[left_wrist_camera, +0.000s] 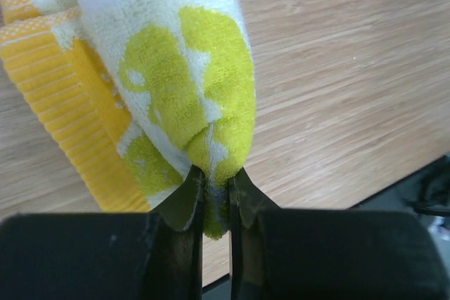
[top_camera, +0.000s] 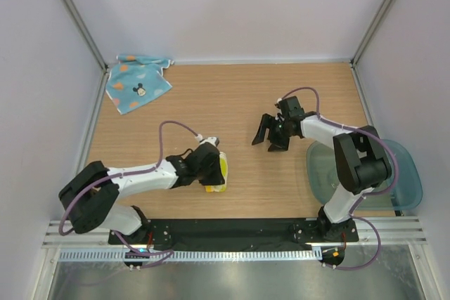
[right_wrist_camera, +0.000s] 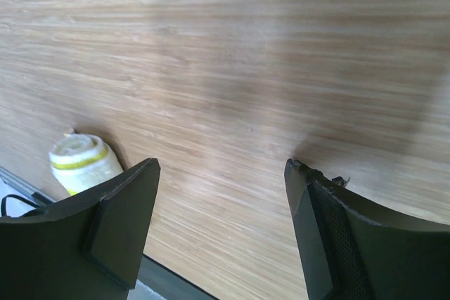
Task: Roll the towels
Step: Roll the towel
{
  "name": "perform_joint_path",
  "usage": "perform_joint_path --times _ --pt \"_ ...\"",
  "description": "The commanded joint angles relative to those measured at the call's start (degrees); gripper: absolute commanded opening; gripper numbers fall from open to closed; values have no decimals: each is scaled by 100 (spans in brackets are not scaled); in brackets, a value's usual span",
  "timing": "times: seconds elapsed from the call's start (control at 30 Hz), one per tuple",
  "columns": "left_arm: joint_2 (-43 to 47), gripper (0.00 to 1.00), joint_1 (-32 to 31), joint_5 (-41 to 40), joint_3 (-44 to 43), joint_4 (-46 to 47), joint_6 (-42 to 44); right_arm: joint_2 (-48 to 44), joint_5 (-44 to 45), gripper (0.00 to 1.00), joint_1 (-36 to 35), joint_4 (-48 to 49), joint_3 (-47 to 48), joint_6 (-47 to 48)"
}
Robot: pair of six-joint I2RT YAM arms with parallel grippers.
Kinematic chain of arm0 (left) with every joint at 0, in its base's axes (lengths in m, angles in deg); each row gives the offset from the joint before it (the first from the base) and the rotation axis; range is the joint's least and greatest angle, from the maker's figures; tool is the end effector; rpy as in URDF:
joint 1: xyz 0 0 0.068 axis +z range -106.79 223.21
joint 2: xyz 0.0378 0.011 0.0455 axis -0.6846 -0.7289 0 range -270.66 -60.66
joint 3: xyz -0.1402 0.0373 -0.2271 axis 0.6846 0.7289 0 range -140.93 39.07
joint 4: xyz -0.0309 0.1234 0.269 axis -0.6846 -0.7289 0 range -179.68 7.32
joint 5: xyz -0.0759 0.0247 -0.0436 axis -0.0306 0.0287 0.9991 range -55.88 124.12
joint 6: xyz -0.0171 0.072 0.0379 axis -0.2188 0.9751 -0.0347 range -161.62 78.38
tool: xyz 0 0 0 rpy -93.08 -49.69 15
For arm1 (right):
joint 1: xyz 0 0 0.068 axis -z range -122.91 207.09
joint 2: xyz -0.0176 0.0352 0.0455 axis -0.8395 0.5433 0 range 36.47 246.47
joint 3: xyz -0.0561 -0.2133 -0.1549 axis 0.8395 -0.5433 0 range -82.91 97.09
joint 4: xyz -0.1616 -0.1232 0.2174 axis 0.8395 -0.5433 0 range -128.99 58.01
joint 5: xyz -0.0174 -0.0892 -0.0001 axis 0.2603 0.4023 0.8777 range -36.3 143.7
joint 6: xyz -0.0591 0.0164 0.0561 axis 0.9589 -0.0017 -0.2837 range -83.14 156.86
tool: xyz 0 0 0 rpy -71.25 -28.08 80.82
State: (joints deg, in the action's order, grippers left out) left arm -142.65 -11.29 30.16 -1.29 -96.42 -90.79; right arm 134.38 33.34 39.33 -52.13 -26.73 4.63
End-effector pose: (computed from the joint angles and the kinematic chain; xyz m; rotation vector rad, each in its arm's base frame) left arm 0.1891 -0.2565 0.1077 0.0946 2.6517 -0.5935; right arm 0.3486 0.1382 0.1026 0.2236 2.7453 0.7392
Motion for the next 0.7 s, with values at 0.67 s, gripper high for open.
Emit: perform_joint_path --times 0.67 --pt "228 0 1152 1495 2225 1874 -1860 209 -1945 73 -1502 3270 -890 -618"
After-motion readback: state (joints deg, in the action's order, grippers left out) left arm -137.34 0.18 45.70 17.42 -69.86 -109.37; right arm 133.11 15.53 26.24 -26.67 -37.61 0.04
